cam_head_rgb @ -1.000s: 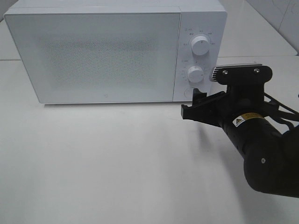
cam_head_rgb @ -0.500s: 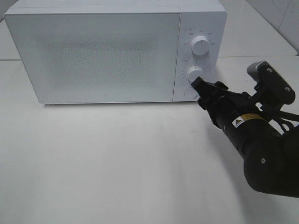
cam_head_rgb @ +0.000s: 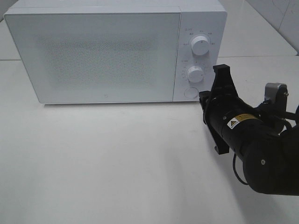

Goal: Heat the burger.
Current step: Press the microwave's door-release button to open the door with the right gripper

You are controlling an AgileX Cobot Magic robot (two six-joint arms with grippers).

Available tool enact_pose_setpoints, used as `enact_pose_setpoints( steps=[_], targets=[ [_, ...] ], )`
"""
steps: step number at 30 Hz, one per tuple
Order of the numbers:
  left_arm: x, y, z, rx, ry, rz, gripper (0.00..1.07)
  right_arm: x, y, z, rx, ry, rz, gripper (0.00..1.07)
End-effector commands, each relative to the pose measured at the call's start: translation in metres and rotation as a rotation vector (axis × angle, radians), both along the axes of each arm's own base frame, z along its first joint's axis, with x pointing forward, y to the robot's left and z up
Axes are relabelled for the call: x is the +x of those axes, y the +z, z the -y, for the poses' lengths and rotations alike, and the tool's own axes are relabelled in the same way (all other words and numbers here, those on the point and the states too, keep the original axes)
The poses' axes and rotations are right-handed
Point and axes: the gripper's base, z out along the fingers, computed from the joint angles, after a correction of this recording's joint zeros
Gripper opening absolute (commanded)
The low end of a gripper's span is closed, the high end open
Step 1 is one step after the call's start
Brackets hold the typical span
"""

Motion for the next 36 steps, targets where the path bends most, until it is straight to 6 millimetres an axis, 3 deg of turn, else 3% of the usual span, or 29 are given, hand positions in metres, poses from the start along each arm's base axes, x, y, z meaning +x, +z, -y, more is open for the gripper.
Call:
enact_pose_setpoints(
  steps=[1,9,19,36],
  targets=[
    [0.000,0.000,0.000,-0.003,0.004,0.009,1.00,0.001,0.000,-0.002,0.031,-0.001,-0.012,0.00],
    [0.000,0.000,0.000,-0.003,0.004,0.009,1.00,0.002,-0.006,0.001,0.041,-0.063,-0.036,0.00],
    [0.000,0.000,0.000,-0.003,0.004,0.009,1.00,0.020,-0.019,-0.015,0.089,-0.083,-0.047,0.00],
    [0.000,0.000,0.000,-0.003,0.004,0.009,1.00,0.076,-0.035,-0.012,0.095,-0.113,-0.065,0.00]
  ],
)
